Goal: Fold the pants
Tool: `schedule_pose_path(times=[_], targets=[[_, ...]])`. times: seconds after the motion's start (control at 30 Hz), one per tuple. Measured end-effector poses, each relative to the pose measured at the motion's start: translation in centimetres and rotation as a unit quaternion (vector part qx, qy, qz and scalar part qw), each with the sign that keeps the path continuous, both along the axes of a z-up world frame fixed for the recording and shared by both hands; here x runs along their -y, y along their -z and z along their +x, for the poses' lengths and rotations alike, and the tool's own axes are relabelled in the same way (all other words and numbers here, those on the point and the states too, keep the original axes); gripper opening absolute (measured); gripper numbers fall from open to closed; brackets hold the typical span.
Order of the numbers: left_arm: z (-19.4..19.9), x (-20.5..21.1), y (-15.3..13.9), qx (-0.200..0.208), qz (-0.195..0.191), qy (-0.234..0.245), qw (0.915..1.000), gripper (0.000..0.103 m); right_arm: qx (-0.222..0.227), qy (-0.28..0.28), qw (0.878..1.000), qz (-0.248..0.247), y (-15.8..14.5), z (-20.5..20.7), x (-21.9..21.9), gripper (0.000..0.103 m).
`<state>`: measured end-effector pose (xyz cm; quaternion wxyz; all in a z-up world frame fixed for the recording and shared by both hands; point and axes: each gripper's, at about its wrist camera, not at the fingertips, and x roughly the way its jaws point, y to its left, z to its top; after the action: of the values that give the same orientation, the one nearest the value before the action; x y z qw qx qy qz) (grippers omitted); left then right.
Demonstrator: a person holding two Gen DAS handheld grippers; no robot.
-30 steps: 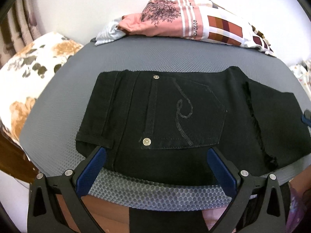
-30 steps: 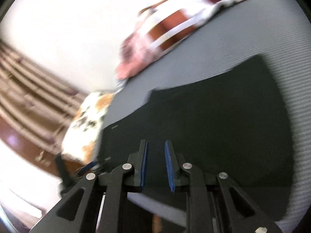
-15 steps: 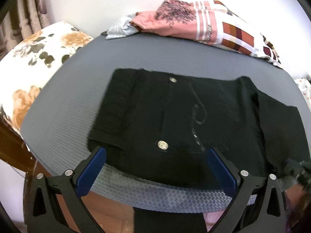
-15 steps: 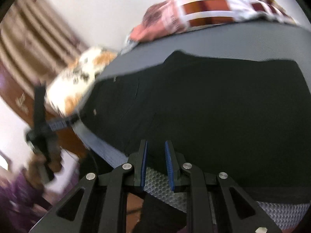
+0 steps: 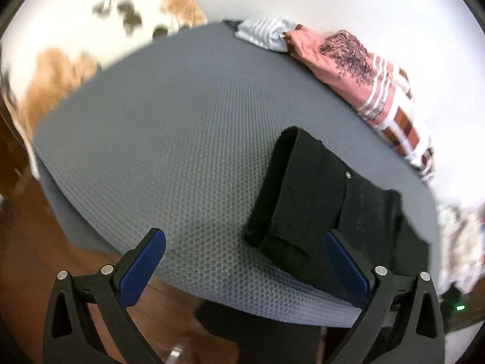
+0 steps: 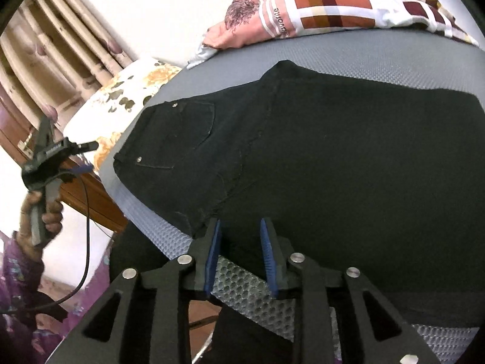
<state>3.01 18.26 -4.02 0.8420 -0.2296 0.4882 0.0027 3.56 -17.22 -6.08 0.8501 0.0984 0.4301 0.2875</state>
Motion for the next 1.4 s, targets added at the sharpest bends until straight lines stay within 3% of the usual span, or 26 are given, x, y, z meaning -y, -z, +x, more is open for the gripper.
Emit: schedule_pose_path(times=[0.07,0.13,0.27,0.47,0.67,0.8,0.9,1.0,1.03,1.1,1.17,1.3,1.4], targets=[[0.2,-0.3,1.0,-0.007,-0.046,0.007,0.9989,0.099,-0.002,0.0,1.0,0.005,0.0,0.0,0.0,0.027],[0.4,0.0,1.9,-0.016,-0.084,0.019,0.9962,0.081,-0.002,-0.001,1.0,0.005,0.0,0.0,0.0,0.028],[1.0,1.0,4.0,-0.048,-0.124,0.033,0.9905,0.078,0.001,-0.008,1.0,0.008,0.0,0.0,-0.1,0.035],[2.4,1.7,4.4,-0.046,-0.123,0.045,0.9903,0.077,0.001,-0.014,1.0,0.014,-0.1,0.1,-0.2,0.042],[4.5,2.2,4.7,-0.034,-0.132,0.087,0.9869,0.077,0.002,-0.015,1.0,0.015,-0.1,-0.1,-0.3,0.044],[5.3,1.5,5.0,-0.021,-0.152,0.092,0.9838,0.078,0.001,-0.014,1.0,0.015,-0.1,0.0,-0.3,0.045],[5.4,2.0,4.9,-0.013,-0.137,0.11,0.9844,0.077,0.001,-0.016,1.0,0.017,-0.1,0.1,-0.2,0.049],[5.1,2.6,4.8,-0.013,-0.094,0.116,0.9887,0.055,0.003,-0.018,1.0,0.016,-0.1,0.0,-0.5,0.054],[4.9,2.3,4.9,-0.015,-0.097,0.11,0.9891,0.045,0.005,-0.02,1.0,0.015,-0.2,0.0,-0.7,0.055],[4.6,1.6,4.8,-0.012,-0.123,0.097,0.9876,0.039,0.007,-0.024,1.0,0.012,-0.3,-0.1,-0.9,0.06],[4.5,1.1,4.4,-0.004,-0.147,0.092,0.9848,0.037,0.009,-0.027,1.0,0.009,-0.3,-0.1,-1.1,0.061],[4.9,1.6,4.5,-0.017,-0.127,0.096,0.987,0.037,0.009,-0.027,1.0,0.01,-0.2,0.0,-1.2,0.063],[5.0,1.1,5.0,-0.033,-0.145,0.082,0.9855,0.045,0.01,-0.027,1.0,0.011,-0.1,-0.1,-1.2,0.063]])
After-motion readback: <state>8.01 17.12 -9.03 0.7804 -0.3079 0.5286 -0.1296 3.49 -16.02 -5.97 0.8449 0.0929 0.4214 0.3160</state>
